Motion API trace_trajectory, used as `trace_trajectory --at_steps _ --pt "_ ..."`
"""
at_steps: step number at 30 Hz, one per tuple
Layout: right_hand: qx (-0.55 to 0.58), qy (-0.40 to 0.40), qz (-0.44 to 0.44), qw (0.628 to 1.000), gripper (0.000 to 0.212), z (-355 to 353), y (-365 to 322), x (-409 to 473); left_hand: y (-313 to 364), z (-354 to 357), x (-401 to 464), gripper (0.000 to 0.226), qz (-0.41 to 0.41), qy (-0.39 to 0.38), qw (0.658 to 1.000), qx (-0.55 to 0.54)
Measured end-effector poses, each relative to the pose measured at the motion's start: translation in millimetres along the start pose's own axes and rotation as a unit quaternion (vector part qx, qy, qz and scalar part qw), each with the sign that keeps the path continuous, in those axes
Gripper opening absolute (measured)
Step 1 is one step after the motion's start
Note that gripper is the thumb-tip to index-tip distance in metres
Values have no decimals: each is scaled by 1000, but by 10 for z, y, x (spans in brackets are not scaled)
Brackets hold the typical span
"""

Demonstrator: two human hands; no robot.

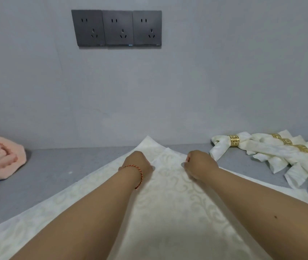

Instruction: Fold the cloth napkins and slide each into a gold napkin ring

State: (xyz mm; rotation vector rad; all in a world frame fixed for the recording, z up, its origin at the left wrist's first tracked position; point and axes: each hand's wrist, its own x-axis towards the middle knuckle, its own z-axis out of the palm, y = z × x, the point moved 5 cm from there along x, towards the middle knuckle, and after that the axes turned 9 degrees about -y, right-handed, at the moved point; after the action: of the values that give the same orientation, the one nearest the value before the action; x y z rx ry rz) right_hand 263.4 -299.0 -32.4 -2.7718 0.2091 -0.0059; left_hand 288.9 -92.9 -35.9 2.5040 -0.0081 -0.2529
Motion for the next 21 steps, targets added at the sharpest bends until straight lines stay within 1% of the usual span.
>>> trace_trajectory --at_steps 3,9,13,17,19,21 --pt "-15 1 3 1000 22 17 10 112 -3 28 132 28 -11 -7 1000 4" --pt "-25 0 8 1000 31 8 13 220 17 67 283 24 -14 -8 1000 14" --pt "-11 -39 7 999 31 20 -24 239 41 120 349 34 -19 -10 999 34" --pt "16 -62 0 998 23 55 -33 310 68 148 376 33 -16 -35 998 44" --pt "23 -61 -3 998 27 65 -27 327 84 139 354 33 -13 -45 997 58" --pt "42 -56 -12 997 32 77 -11 329 86 118 329 34 -7 -36 998 48"
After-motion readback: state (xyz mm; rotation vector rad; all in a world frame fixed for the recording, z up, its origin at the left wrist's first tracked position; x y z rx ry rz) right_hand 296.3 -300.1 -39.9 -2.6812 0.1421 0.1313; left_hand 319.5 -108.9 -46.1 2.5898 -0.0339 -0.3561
